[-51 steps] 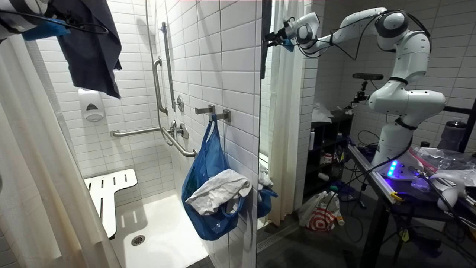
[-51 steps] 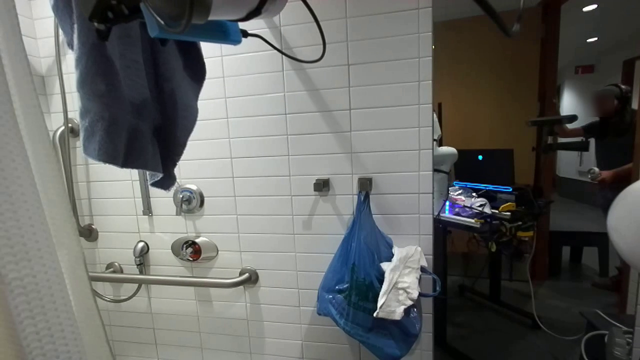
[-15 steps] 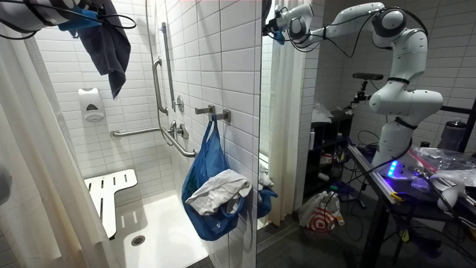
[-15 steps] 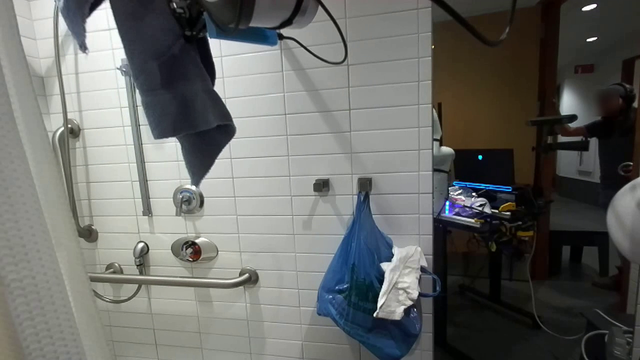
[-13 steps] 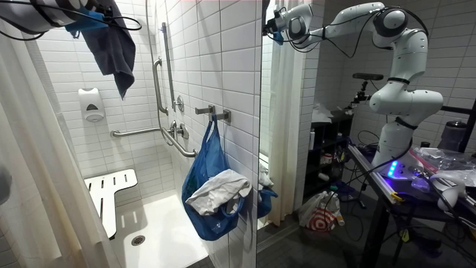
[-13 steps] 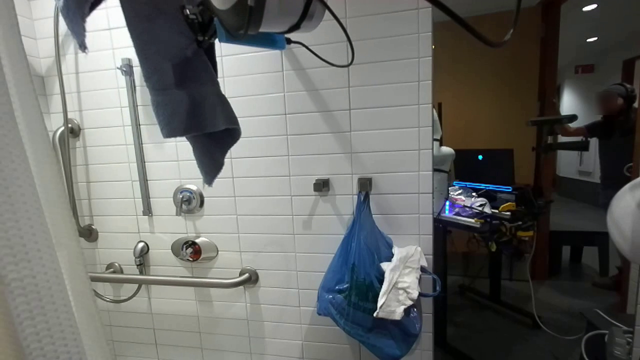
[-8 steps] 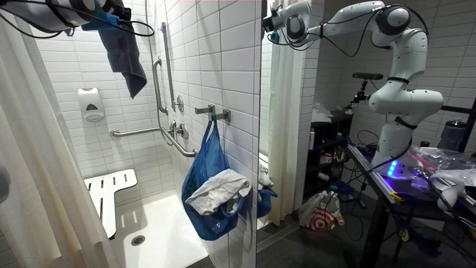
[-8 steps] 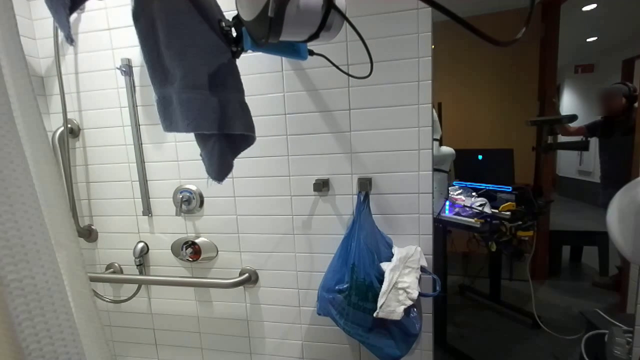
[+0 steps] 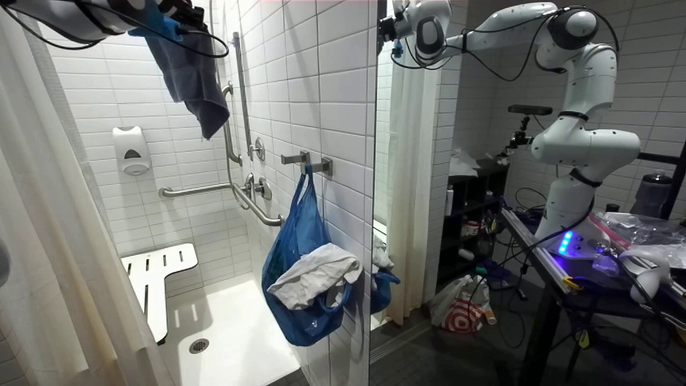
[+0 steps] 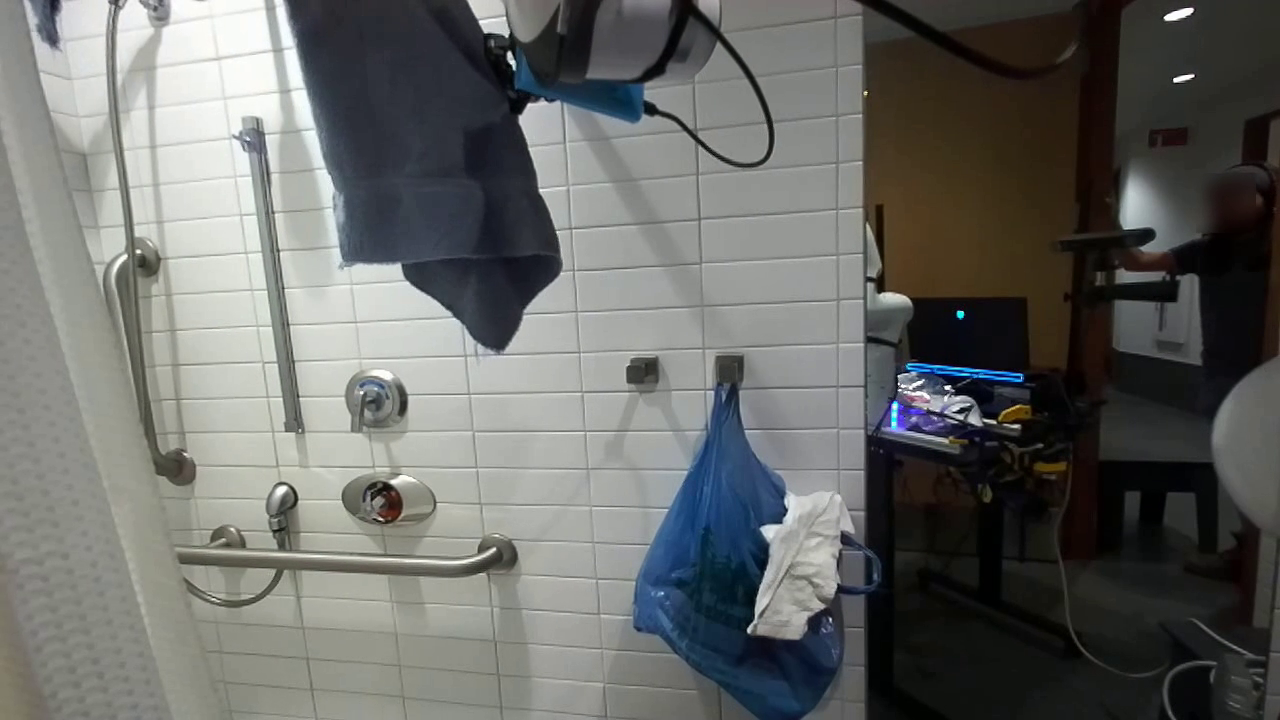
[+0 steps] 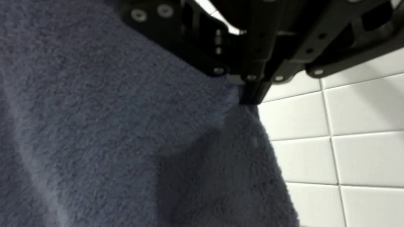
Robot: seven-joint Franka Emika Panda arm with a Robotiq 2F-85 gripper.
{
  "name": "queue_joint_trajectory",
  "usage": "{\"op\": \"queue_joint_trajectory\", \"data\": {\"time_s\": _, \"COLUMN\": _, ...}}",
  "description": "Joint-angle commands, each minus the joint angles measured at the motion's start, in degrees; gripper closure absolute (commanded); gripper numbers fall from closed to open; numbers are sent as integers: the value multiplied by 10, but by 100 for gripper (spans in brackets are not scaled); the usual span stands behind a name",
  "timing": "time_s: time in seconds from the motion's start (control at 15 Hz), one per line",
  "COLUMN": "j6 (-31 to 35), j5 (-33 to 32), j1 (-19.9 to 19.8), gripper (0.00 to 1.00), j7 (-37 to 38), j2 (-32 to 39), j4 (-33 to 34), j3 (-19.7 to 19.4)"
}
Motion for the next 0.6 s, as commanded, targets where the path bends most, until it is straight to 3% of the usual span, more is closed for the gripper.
{"op": "queue_joint_trajectory", "data": {"time_s": 0.0, "j6": 11, "j5": 28, "j1": 18, "gripper": 100, "j7": 71, "j2": -60, "j4": -23, "j3": -62}}
{"op": "queue_joint_trajectory", "data": {"time_s": 0.2, "j6": 24, "j5": 39, "j1": 23, "gripper": 100, "j7": 110, "j2": -80, "j4": -47, "j3": -86}}
{"op": "queue_joint_trajectory", "data": {"time_s": 0.27, "j6": 21, "j5": 44, "j1": 46, "gripper": 100, "j7": 116, "j2": -86, "j4": -58, "j3": -113}}
{"op": "queue_joint_trajectory", "data": {"time_s": 0.53, "j6": 63, "j5": 56, "j1": 72, "gripper": 100, "j7": 150, "j2": -126, "j4": -110, "j3": -159}}
